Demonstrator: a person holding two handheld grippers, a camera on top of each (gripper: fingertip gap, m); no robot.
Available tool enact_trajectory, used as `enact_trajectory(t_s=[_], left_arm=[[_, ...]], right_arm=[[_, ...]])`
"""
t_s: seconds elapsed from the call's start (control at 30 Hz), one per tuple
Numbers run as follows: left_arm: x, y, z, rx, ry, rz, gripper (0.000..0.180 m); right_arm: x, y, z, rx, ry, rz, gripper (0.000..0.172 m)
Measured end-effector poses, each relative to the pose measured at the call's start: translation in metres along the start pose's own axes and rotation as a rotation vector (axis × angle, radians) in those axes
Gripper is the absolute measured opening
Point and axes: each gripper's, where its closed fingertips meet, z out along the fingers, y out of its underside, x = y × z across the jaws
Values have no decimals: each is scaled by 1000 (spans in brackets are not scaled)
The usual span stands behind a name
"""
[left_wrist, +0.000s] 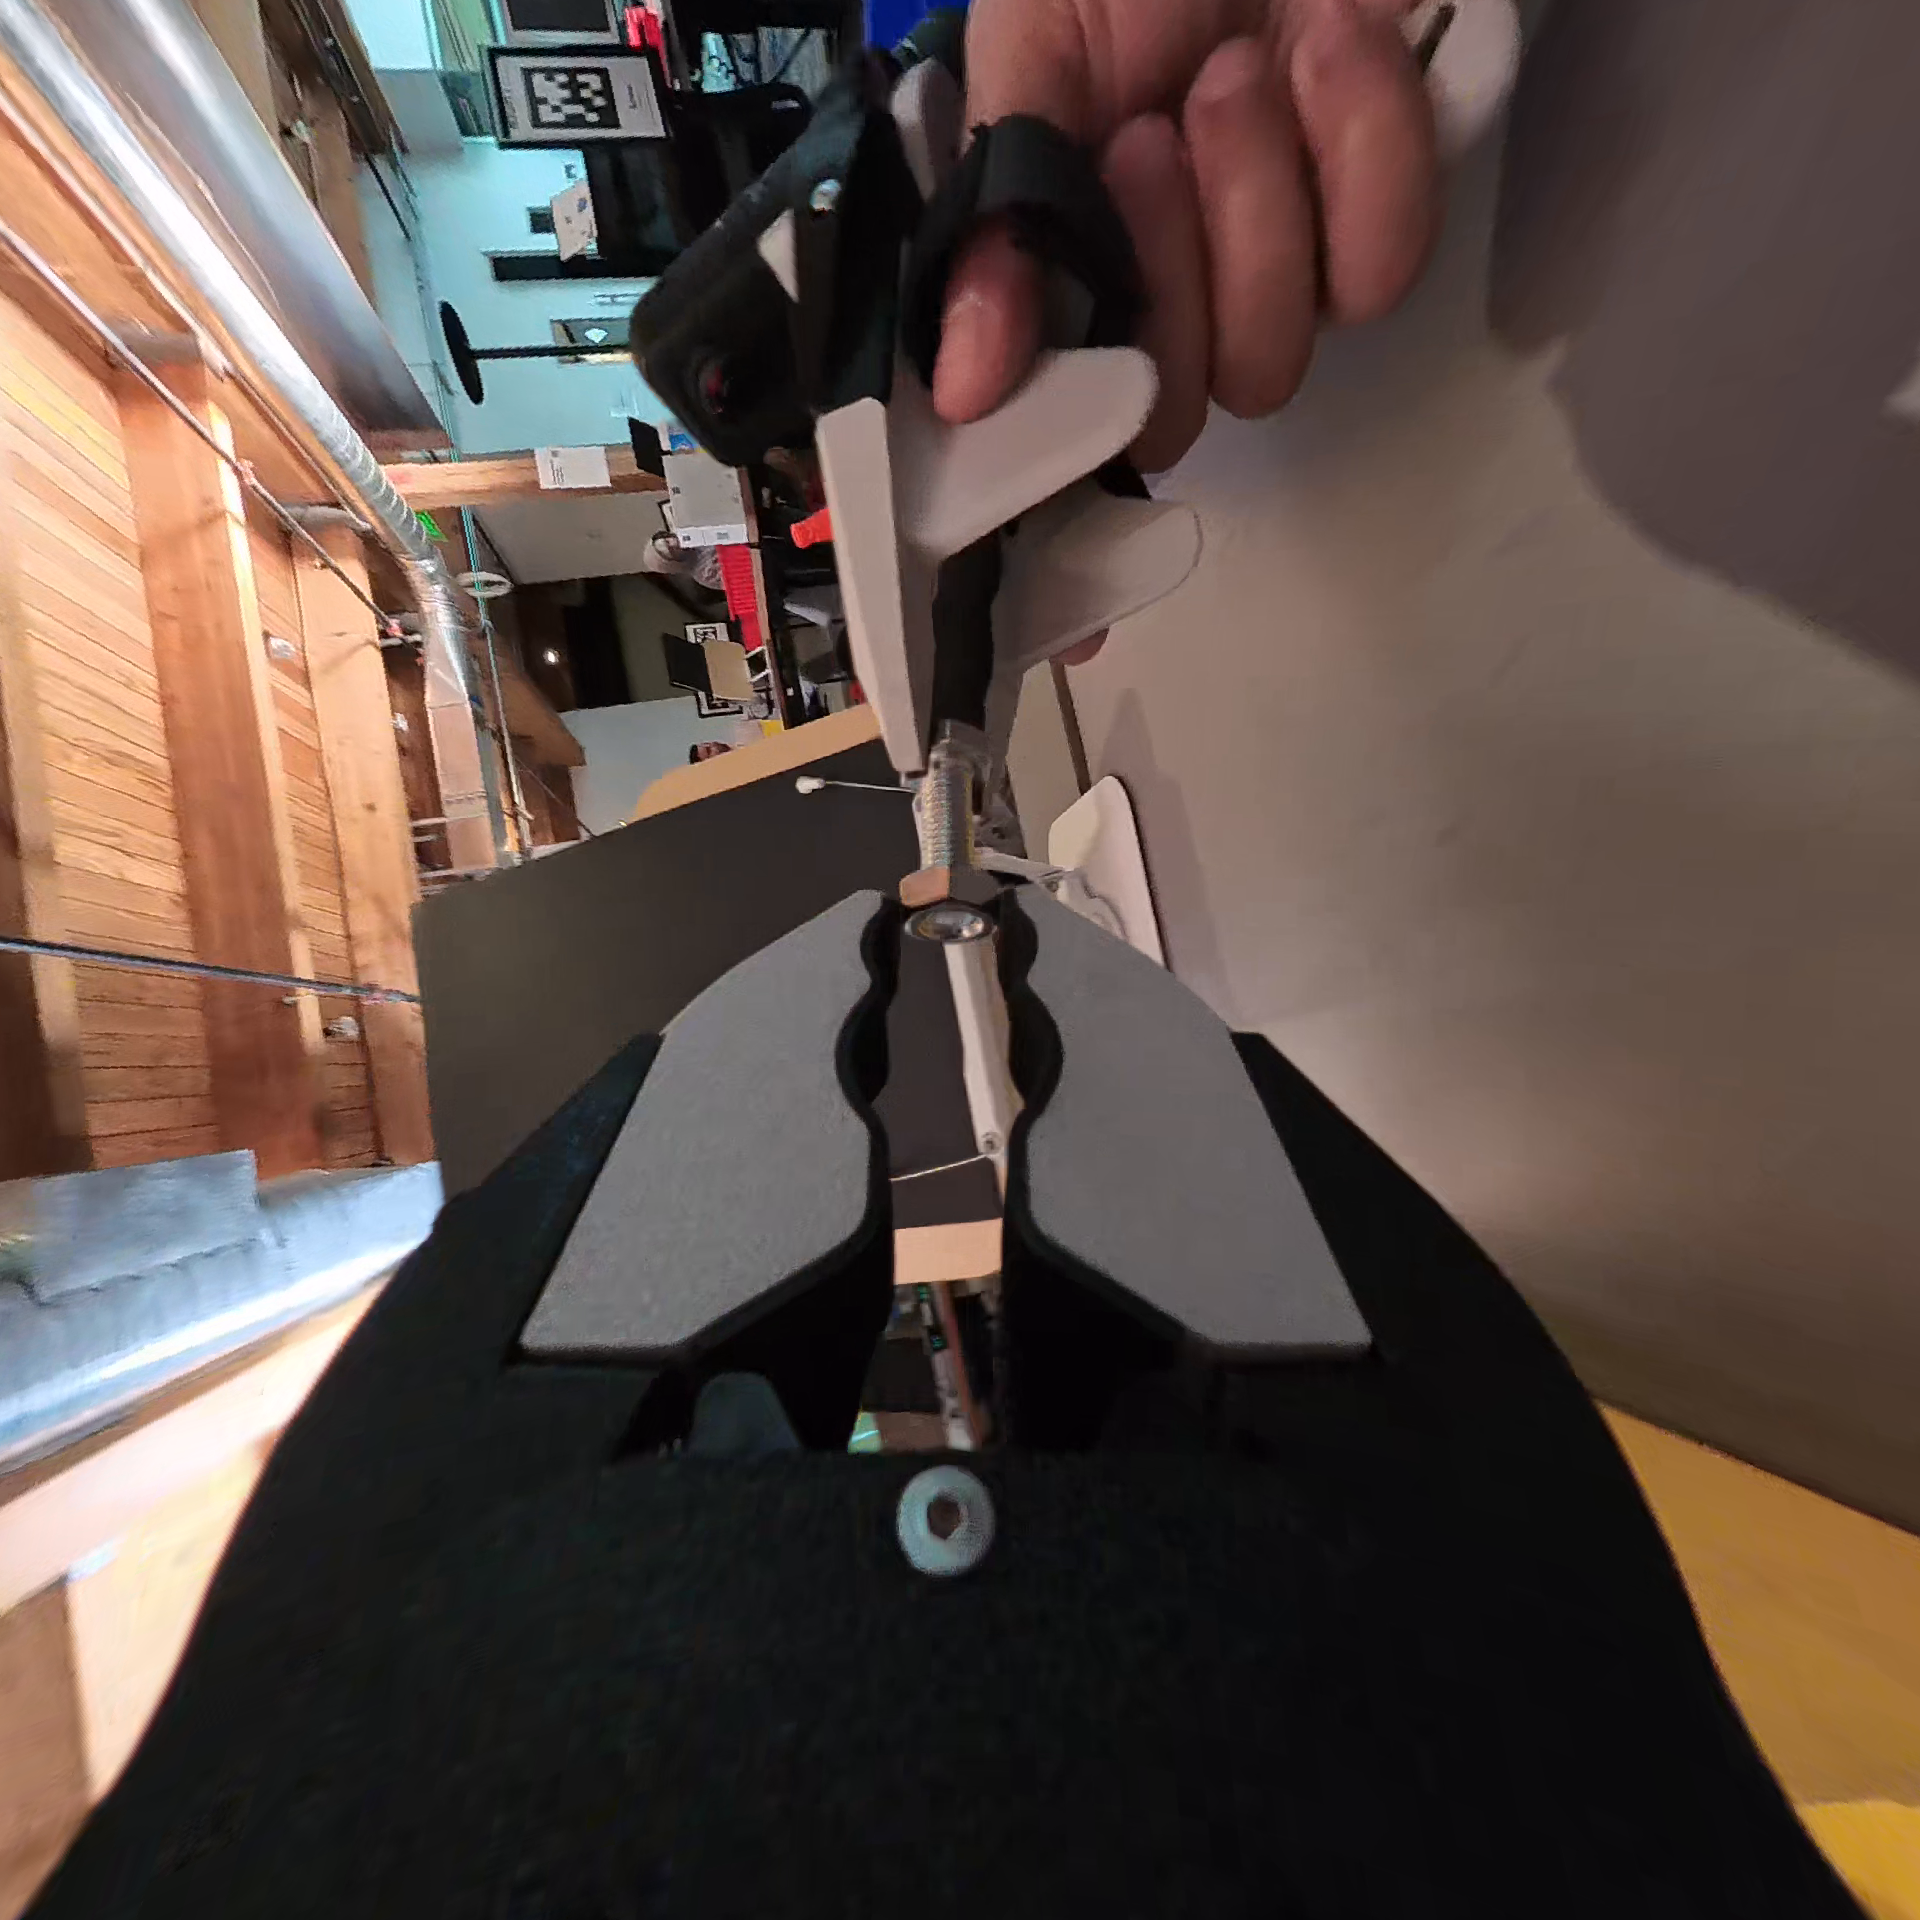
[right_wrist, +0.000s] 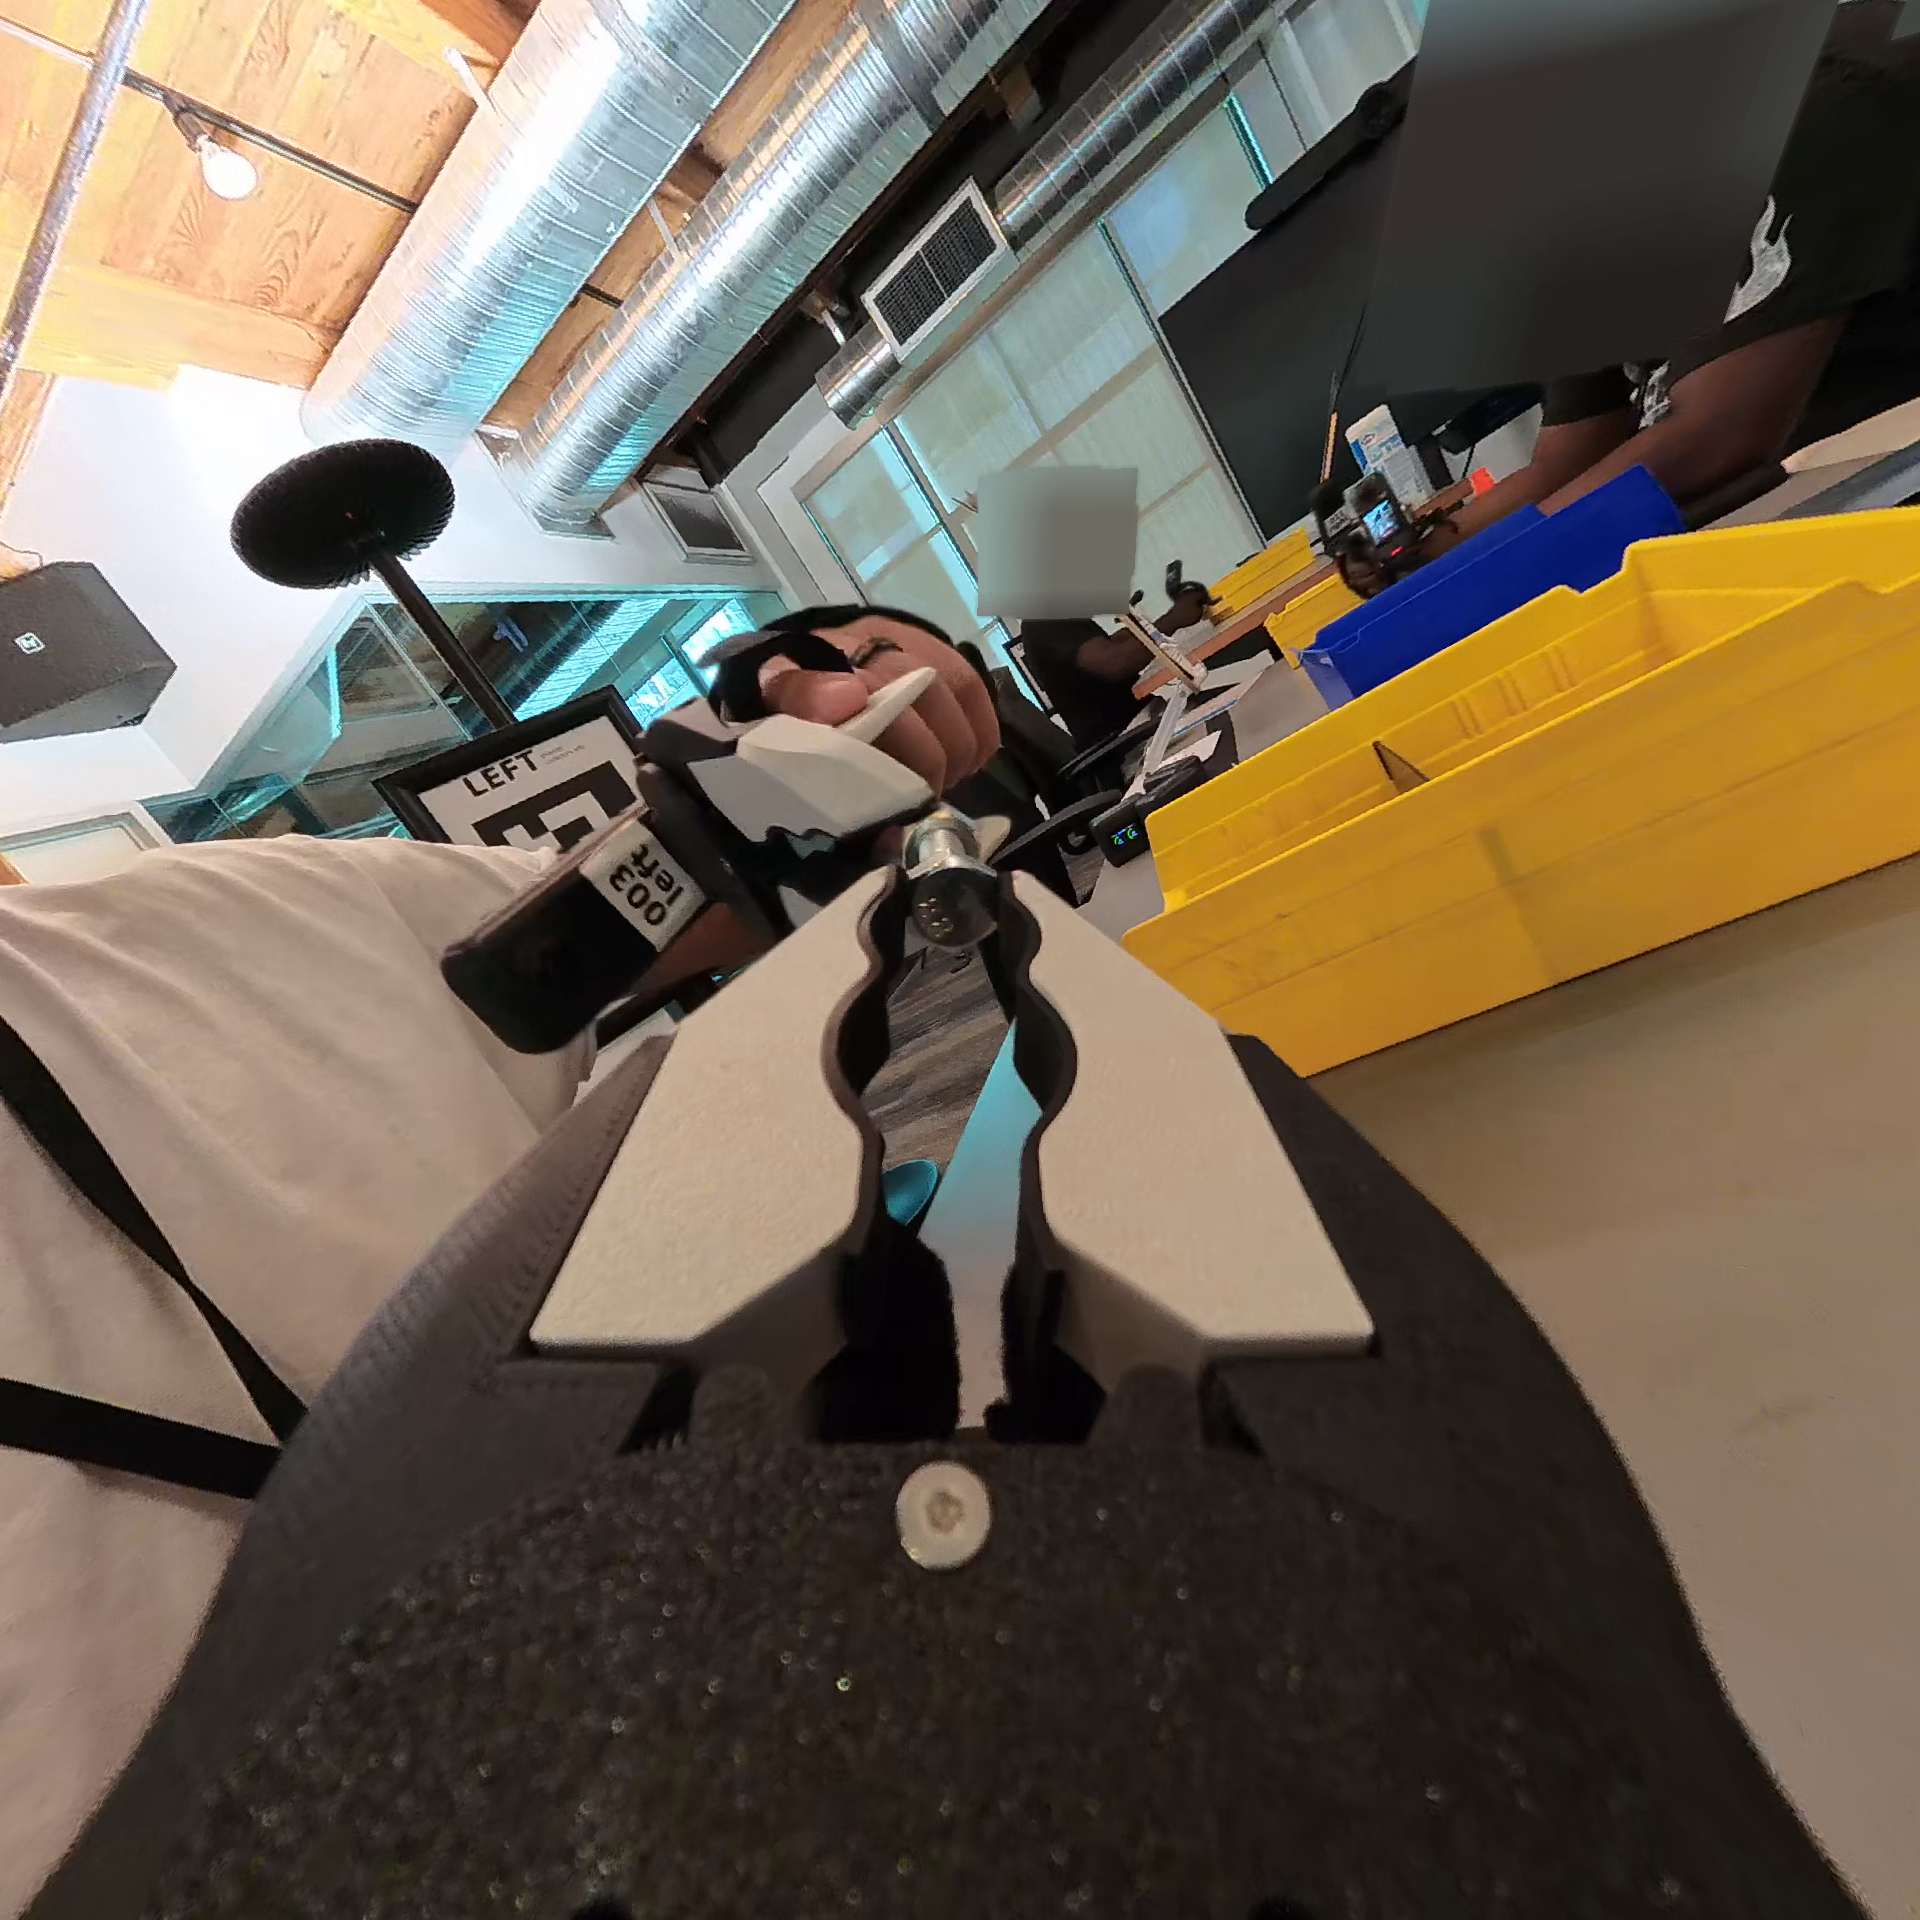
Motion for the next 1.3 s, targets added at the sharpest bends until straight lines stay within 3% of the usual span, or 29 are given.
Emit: enact_trajectory(t_s=[0.13, 0.23, 0.37, 0.43, 0.53, 0.6, 0.7, 0.9, 1.0, 1.07, 1.17, 1.3], left_arm=[[-21, -6, -16, 77, -89, -299, 38], [-31, -5, -30, 156, -68, -780, 24], [-20, -13, -30, 255, 338, -1606, 49], [-24, -8, -28, 318, 513, -1949, 49], [-24, 11, -20, 356, 682, -2357, 45], [-16, 15, -14, 341, 757, -2509, 45], [4, 8, -7, 264, 856, -2621, 46], [5, -5, -2, 358, 960, -2743, 41], [3, -7, -1, 381, 974, -2741, 18], [4, -6, 0, 374, 960, -2714, 18], [4, -6, 0, 358, 890, -2545, 17], [-1, -8, -2, 300, 696, -1989, 17]], right_arm=[[-1, -6, -4, 25, -8, -20, 17], [-2, -8, -6, 29, -8, -59, 17], [0, -3, -4, 6, 21, -112, 17], [0, -1, -2, -6, 27, -123, 17], [0, 3, -1, -23, 30, -134, 17], [-1, 3, 0, -29, 32, -140, 17], [0, 3, 0, -30, 39, -142, 17], [4, 5, -1, -37, 55, -141, 17], [4, 6, 0, -43, 56, -147, 17], [5, 6, 0, -48, 68, -149, 17], [5, 4, -1, -38, 60, -124, 17], [0, 0, 0, -4, 22, -77, 17]])
